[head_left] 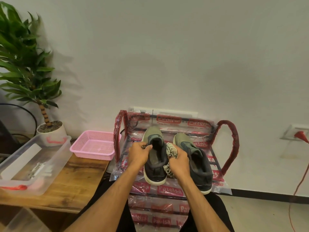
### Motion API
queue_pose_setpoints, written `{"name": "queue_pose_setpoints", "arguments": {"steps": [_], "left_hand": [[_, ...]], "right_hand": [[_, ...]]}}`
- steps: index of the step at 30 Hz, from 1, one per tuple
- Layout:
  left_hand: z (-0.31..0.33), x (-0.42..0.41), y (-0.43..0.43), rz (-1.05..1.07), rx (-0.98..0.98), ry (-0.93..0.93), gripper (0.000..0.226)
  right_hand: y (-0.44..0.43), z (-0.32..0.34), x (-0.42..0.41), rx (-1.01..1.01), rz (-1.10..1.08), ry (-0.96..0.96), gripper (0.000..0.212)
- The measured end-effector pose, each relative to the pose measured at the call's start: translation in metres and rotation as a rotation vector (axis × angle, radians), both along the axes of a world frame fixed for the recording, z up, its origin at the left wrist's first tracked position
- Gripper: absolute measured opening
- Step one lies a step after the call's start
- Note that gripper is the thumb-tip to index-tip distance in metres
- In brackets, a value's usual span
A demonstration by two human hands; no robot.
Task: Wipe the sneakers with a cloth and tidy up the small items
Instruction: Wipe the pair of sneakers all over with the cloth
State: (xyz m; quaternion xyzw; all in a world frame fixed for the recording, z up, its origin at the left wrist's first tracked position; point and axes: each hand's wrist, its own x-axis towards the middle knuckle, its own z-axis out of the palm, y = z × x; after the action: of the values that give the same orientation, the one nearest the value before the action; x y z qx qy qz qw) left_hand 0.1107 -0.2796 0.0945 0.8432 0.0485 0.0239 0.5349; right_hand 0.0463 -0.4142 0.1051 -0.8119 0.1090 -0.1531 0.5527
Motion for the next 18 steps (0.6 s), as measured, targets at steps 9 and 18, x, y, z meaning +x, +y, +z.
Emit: {"name": "queue_pose_setpoints", "arguments": {"steps": [9,18], "left_hand": [[0.007,0.005,0.018,-0.296,-0.104,0.163,0.037],[-0.002,-0.004,0.029,-0.260,-0.303,0.189,0.039]], "right_hand": [[-0.008,-0.023,-0.033,-0.991,0.148,-0.620,0.063],[0.019,-0.039,-0.041,-1.613,0.256,-0.587,0.044]]}}
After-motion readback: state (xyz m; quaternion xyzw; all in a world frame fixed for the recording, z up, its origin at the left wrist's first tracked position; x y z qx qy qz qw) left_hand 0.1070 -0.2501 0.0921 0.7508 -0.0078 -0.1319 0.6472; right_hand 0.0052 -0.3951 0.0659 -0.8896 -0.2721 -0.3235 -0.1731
